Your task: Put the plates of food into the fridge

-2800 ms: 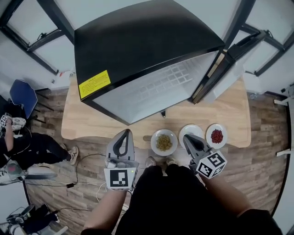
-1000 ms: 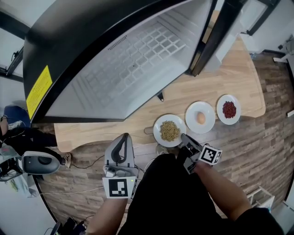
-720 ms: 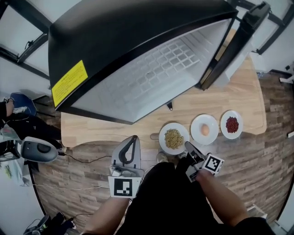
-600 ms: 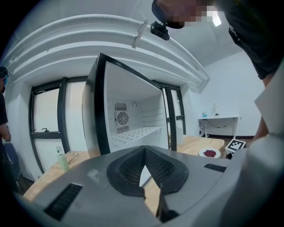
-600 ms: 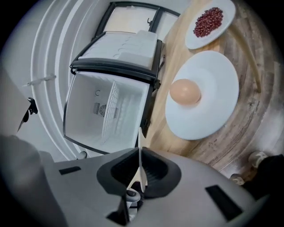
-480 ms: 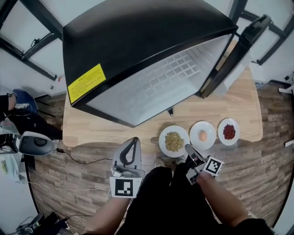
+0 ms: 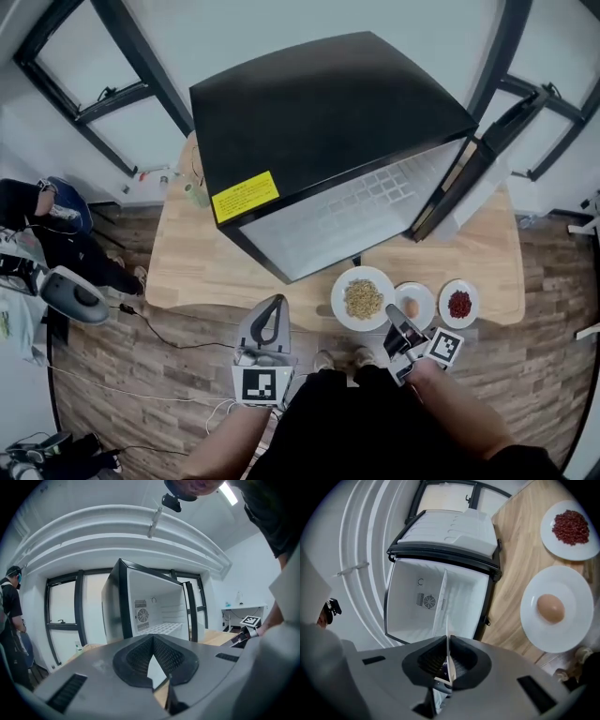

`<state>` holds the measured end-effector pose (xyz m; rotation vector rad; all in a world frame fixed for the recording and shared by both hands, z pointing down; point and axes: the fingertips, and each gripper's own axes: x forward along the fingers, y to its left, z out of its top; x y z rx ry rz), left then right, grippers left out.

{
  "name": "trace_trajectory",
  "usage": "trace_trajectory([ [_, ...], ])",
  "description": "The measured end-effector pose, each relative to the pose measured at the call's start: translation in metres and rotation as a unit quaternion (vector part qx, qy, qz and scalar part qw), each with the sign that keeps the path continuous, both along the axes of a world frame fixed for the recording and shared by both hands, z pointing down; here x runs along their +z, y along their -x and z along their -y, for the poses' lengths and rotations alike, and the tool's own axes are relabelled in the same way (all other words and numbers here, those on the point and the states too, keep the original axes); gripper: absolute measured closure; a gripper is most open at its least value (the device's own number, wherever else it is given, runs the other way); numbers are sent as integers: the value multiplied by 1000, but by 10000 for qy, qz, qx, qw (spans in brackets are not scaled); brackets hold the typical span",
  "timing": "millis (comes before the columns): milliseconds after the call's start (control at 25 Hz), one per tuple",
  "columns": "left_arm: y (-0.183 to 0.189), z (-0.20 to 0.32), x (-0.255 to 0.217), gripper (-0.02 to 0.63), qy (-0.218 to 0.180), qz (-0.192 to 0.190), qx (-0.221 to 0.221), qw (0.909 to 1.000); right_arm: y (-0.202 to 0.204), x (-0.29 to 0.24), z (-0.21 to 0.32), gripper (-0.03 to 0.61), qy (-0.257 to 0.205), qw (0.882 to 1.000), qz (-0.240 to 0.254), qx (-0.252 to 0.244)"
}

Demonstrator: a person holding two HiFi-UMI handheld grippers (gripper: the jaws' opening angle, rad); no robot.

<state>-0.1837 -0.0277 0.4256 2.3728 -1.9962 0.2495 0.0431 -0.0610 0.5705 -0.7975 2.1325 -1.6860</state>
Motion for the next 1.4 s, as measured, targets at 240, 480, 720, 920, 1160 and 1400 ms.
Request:
trace_trajectory([
  [240, 16, 4, -16, 609, -173, 34, -315, 9993, 12, -37, 31, 541, -199, 9993, 262, -168],
  [480, 37, 6, -31, 609, -296, 174, -647, 9973, 25, -71, 56, 541, -409, 9975, 453, -344],
  [720, 57, 16, -47, 609, -419, 258, -947, 9943, 43, -90, 87, 541, -588, 9962, 481, -434],
  [920, 74, 22, -58, 609, -467, 164, -1090, 9928, 68, -100, 116, 541, -763, 9962, 245, -327],
  [1160, 93, 33, -66, 609, -530, 159, -1177, 9915, 96, -108, 145, 541, -819, 9962, 101, -287],
  [1400, 110, 41, -68, 609, -501, 144, -1210, 9913, 118, -103, 157, 541, -591, 9981, -81, -180],
])
